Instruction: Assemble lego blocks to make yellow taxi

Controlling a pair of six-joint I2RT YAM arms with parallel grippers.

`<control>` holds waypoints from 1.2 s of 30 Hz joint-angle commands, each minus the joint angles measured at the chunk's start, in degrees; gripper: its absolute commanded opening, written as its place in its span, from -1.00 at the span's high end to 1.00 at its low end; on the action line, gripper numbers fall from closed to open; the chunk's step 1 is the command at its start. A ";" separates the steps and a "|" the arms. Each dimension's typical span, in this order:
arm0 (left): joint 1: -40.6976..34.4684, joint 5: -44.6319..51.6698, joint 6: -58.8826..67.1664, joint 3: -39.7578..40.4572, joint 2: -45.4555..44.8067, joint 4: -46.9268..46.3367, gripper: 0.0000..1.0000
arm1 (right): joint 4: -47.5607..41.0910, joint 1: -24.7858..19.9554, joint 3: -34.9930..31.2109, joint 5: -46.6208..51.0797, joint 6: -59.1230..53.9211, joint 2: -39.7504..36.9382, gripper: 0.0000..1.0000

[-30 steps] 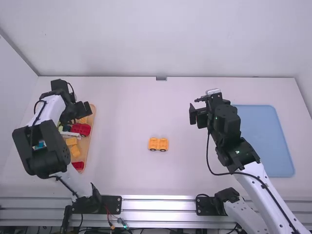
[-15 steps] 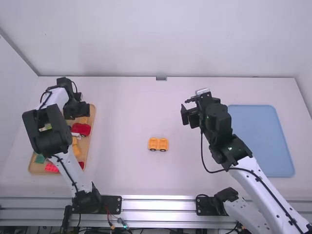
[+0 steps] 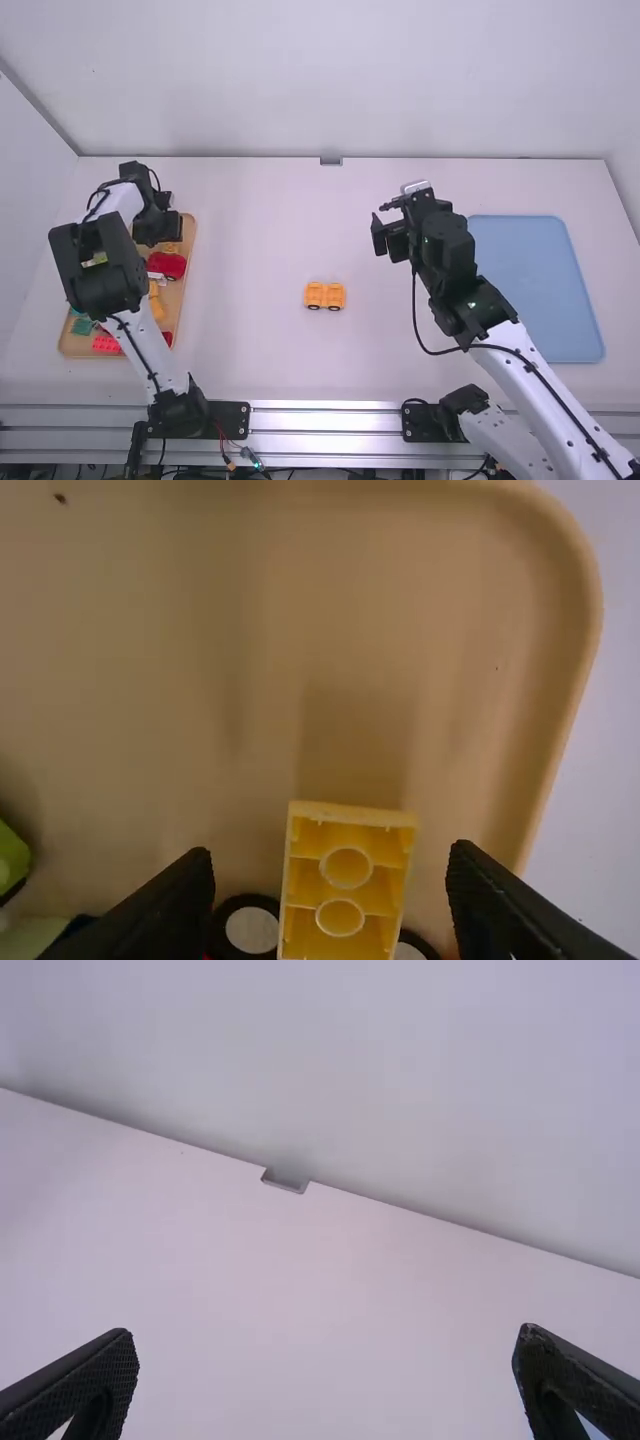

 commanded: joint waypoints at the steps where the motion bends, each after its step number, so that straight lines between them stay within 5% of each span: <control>1: 0.50 -0.28 0.74 -1.77 0.81 0.02 -0.22 | 0.17 0.17 2.25 -0.04 0.20 -0.42 -0.98; 26: 0.33 1.27 0.15 -5.84 0.83 5.49 0.10 | 0.17 0.20 2.25 -0.04 0.20 -0.42 -0.98; 36: 0.66 1.29 0.13 -6.03 0.83 5.20 0.38 | 0.17 0.17 2.25 -0.07 0.20 -0.42 -0.98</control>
